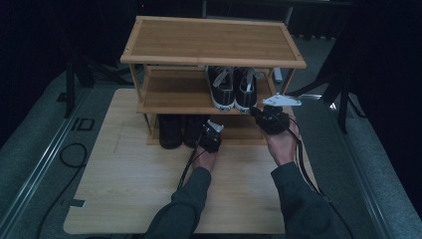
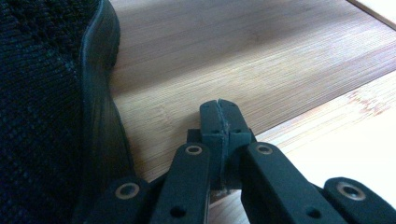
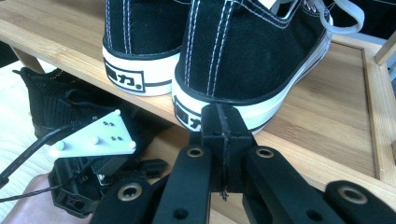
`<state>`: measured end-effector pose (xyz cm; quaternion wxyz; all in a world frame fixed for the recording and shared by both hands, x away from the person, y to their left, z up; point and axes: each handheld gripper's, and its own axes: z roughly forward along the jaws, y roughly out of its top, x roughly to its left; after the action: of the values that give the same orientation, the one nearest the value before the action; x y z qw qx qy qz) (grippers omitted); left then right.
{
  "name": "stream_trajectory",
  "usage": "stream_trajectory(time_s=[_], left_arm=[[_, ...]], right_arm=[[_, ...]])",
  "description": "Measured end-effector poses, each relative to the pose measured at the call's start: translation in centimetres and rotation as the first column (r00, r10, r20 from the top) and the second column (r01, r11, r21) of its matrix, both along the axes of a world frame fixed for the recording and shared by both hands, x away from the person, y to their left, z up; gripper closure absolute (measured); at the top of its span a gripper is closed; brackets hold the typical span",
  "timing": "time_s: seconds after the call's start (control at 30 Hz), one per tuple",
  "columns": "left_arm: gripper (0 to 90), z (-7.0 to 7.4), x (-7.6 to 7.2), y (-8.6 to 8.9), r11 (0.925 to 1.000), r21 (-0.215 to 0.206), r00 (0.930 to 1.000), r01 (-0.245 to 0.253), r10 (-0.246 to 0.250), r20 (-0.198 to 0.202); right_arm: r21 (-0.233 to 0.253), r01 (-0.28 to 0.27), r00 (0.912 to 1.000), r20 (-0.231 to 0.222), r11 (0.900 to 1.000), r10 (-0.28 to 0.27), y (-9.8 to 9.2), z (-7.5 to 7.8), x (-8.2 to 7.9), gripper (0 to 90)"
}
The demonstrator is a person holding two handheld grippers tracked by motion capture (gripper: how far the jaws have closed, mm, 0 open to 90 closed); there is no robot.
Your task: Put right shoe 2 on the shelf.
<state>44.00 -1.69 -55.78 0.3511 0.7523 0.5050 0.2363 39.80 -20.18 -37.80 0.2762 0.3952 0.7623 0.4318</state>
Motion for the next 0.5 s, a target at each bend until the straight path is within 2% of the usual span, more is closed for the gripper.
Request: stream_trajectory(time_s=[0.5], left_arm=[[90.0,0.01,0.02,0.05,1.0000,0.005,1.0000,-0.001,0.001,0.004]], right_arm=[[0.011,-0.013,0.9999,-0.002,1.000,0.013,-0.02,-0.03,0.29,90.0]])
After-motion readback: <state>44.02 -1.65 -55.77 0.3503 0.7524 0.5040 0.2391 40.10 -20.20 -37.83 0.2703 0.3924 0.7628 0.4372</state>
